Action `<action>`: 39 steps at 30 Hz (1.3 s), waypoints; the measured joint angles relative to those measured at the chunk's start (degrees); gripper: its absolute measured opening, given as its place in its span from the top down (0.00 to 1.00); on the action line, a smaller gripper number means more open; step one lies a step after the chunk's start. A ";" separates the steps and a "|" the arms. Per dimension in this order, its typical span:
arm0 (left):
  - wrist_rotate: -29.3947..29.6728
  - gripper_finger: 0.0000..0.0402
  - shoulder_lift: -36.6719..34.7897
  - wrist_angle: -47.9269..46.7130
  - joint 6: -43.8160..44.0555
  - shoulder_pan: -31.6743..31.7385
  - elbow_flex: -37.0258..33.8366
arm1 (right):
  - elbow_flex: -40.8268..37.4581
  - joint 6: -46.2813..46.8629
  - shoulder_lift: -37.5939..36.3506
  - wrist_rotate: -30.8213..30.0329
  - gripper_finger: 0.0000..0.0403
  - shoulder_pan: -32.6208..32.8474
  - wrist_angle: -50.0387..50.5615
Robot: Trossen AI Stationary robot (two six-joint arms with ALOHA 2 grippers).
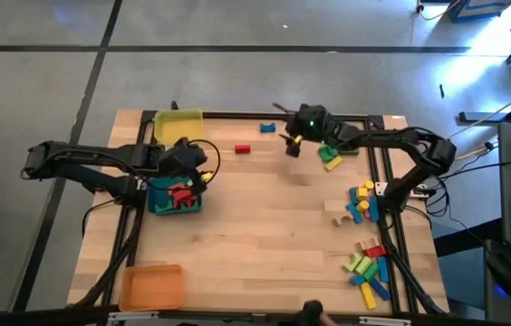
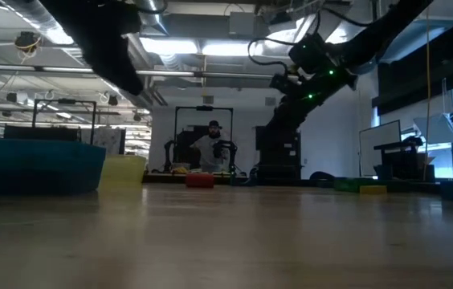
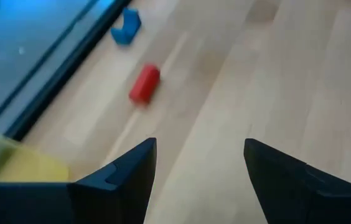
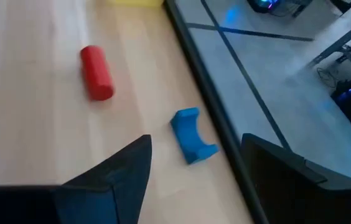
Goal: Sort blocks by size
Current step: Put the blue arch block into the blue bin
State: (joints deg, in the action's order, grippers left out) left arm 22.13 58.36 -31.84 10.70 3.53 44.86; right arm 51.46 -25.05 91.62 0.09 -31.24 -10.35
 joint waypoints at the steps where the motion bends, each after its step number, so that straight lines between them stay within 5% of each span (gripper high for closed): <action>1: -0.03 0.43 0.03 1.73 -1.23 0.50 -0.48 | 0.61 -0.22 0.45 0.86 0.38 -0.94 -0.10; 10: 0.01 0.43 0.07 13.55 -9.88 5.37 -4.08 | 10.99 -2.76 10.91 5.58 0.38 -6.46 4.31; 21: 0.00 0.43 0.07 14.81 -13.64 9.08 -4.17 | 29.77 -5.94 26.83 13.49 0.38 -10.96 20.97; 39: -0.02 0.43 0.07 14.96 -15.35 9.93 -4.17 | 32.13 -10.01 31.32 17.68 0.38 -11.55 28.00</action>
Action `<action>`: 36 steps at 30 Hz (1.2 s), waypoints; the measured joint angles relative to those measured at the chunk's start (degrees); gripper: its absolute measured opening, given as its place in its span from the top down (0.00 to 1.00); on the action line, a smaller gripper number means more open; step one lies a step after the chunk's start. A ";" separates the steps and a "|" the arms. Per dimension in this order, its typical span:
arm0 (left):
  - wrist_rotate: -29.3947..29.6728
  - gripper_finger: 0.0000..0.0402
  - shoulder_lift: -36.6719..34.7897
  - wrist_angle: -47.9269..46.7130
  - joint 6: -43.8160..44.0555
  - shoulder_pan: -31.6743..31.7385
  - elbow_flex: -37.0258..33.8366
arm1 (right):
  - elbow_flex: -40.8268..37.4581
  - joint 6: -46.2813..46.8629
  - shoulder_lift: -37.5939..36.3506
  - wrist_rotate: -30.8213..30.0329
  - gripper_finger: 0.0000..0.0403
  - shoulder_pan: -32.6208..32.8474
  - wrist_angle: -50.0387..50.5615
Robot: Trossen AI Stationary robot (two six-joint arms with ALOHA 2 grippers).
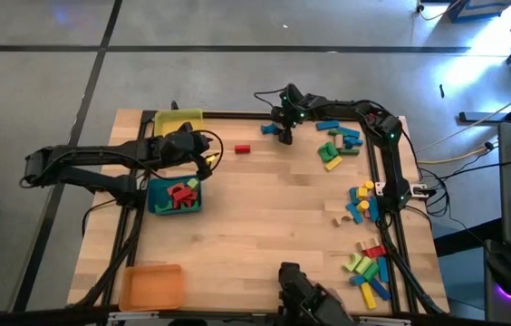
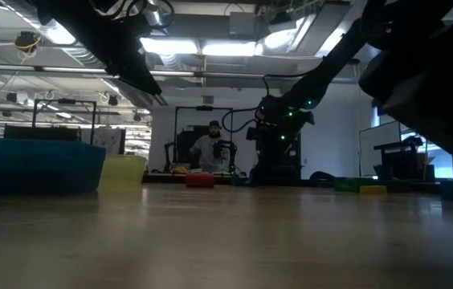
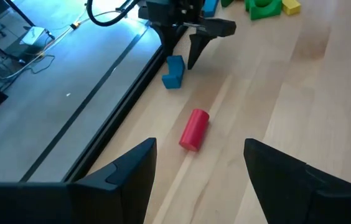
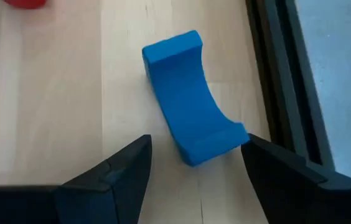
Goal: Sort blocks by size
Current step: Put the blue arch block into the blue bin
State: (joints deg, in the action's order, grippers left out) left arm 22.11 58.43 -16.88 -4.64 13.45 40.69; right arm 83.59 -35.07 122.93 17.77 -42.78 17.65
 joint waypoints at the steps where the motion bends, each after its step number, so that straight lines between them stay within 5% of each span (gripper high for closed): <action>1: 0.00 0.43 0.00 0.00 0.16 0.00 0.00 | 0.00 -0.02 0.02 0.09 0.38 0.00 -0.12; 16: -0.02 0.43 0.00 -0.04 0.99 0.00 0.00 | 0.17 -1.33 1.73 4.38 0.39 0.39 -1.04; 25: -0.02 0.43 0.00 -0.07 1.18 0.00 0.00 | 0.15 -1.38 1.73 4.75 0.65 0.44 -0.64; 36: 0.00 0.43 0.00 -0.19 2.53 -0.41 0.00 | 0.00 0.89 -1.93 1.42 0.66 1.97 1.39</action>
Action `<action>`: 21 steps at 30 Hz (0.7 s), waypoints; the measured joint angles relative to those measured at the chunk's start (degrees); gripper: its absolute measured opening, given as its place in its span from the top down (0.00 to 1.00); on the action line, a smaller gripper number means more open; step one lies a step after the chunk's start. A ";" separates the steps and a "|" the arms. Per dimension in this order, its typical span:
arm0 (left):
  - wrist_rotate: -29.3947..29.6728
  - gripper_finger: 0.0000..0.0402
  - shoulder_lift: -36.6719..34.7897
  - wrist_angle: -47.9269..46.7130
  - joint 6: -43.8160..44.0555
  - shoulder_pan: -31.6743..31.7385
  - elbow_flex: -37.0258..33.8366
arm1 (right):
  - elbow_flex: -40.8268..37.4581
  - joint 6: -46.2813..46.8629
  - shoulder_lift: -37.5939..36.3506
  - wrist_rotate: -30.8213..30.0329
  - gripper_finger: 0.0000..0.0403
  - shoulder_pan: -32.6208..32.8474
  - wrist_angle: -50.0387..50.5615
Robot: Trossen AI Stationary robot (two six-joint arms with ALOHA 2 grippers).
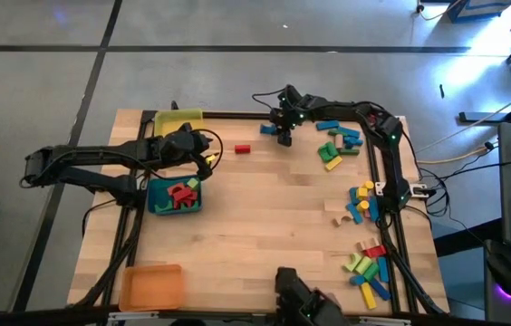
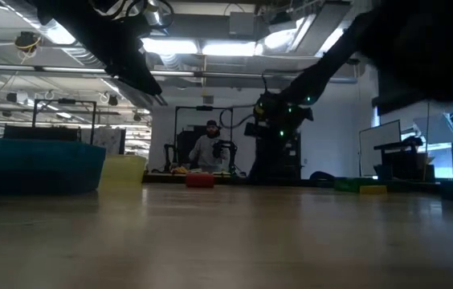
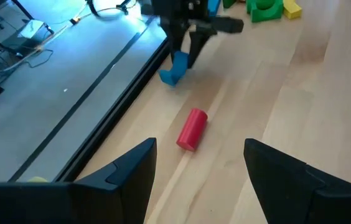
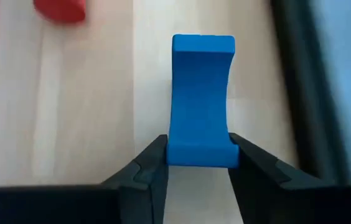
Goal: Sort blocks by size
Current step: Put the blue arch block into the blue bin
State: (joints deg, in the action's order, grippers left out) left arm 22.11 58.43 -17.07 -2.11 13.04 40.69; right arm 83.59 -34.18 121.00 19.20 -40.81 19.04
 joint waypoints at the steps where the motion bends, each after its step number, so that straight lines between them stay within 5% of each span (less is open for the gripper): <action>1: 0.03 0.43 0.00 -0.21 0.42 -0.34 0.00 | 0.00 0.88 -0.97 -0.54 0.66 0.39 0.16; 10: 0.02 0.43 -1.88 -1.14 5.24 -7.13 0.00 | 0.07 8.67 -7.63 0.92 0.65 8.92 1.80; 21: -0.02 0.43 -13.28 3.48 7.21 -15.49 0.02 | 0.11 18.84 -7.93 0.35 0.65 26.70 -11.05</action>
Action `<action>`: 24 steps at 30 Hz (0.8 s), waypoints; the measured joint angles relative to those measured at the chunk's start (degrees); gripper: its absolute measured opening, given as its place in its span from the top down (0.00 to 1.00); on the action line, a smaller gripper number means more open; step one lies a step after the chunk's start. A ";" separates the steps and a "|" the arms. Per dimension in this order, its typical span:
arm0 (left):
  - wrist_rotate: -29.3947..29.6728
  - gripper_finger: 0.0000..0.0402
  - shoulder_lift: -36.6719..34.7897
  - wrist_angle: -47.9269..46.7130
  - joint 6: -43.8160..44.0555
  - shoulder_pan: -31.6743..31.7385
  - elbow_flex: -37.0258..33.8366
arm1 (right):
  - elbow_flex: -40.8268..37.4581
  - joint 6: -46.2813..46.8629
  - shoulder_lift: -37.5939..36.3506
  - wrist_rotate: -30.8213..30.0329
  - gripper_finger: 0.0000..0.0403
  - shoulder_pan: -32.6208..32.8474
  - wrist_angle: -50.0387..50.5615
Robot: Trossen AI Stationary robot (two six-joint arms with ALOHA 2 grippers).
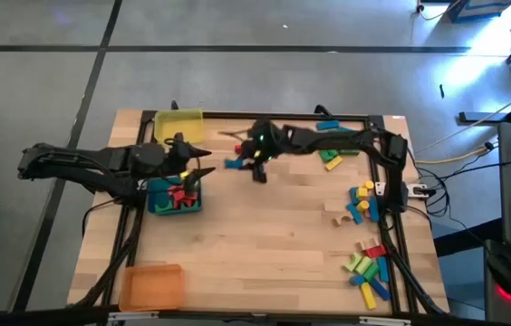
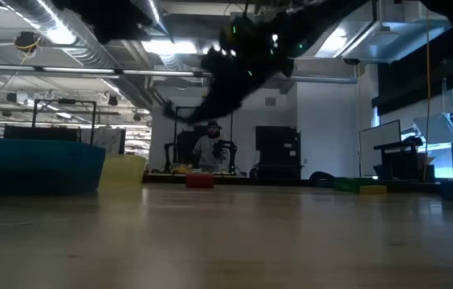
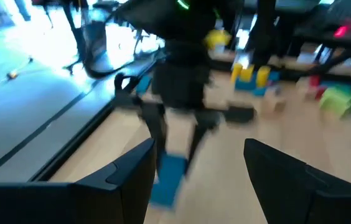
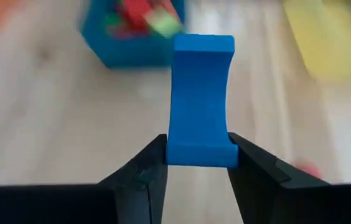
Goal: Sort blocks by size
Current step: Put the blue arch block into the blue bin
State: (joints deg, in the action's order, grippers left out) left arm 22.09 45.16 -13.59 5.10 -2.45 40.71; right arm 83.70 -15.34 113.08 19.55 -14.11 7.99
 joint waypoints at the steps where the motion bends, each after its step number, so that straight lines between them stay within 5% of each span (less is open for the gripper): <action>1: 0.00 0.43 -0.64 0.08 -0.16 -0.34 0.00 | 0.00 1.05 0.00 -1.44 0.65 1.69 -2.46; 13: -0.05 0.43 -2.83 8.77 -1.68 -5.02 0.00 | 2.71 11.21 8.01 -9.72 0.65 12.21 -25.24; 24: -0.02 0.43 -2.79 9.40 -2.29 -5.53 0.00 | 18.21 14.10 23.10 -9.53 0.65 12.29 -25.76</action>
State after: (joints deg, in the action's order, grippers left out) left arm 22.06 42.37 -4.20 2.81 -7.99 40.71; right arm 101.91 -1.24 136.18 10.02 -1.83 -17.77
